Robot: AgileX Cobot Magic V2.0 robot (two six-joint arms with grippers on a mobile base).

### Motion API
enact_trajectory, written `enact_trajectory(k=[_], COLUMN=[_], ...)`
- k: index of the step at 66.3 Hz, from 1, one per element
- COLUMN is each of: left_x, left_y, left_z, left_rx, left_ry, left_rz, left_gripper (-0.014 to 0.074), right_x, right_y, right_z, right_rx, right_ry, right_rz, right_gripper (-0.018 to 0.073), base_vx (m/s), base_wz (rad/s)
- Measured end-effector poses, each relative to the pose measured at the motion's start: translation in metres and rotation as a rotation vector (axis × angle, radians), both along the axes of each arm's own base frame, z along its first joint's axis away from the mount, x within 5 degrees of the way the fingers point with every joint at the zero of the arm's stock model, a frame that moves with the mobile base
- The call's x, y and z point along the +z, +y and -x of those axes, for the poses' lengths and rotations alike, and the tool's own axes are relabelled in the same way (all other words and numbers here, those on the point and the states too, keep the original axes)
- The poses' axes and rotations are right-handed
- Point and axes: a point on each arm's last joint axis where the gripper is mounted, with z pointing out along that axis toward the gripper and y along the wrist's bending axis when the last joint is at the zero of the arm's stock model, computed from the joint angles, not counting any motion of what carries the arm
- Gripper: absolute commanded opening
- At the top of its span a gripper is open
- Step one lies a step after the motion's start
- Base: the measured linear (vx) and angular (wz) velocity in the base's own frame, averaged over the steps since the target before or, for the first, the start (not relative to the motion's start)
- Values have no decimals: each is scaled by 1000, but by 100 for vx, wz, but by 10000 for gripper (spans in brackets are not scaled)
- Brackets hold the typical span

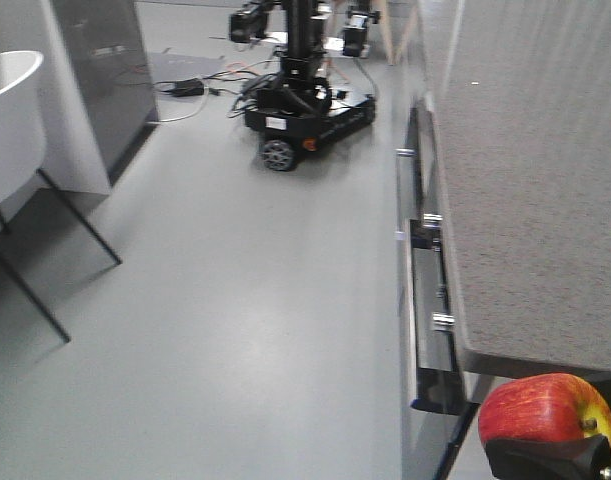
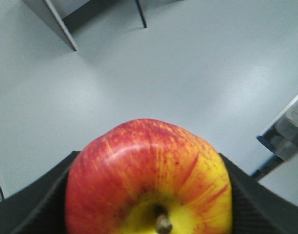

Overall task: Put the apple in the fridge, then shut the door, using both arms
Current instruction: 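Drive the base away from the counter, turning toward the open fridge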

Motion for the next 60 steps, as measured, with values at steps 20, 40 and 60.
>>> enact_trajectory(k=[20, 40, 60], left_x=[0, 0, 0], left_y=[0, 0, 0], left_z=[0, 0, 0], left_rx=[0, 0, 0], left_ry=[0, 0, 0], left_rz=[0, 0, 0], left_gripper=[-6, -6, -6], right_x=[0, 0, 0], right_y=[0, 0, 0], right_z=[0, 0, 0], right_rx=[0, 0, 0], right_ry=[0, 0, 1], right_rz=[0, 0, 0], right_gripper=[186, 186, 186], base_vx=[-10, -6, 1], base_wz=[43, 31, 23])
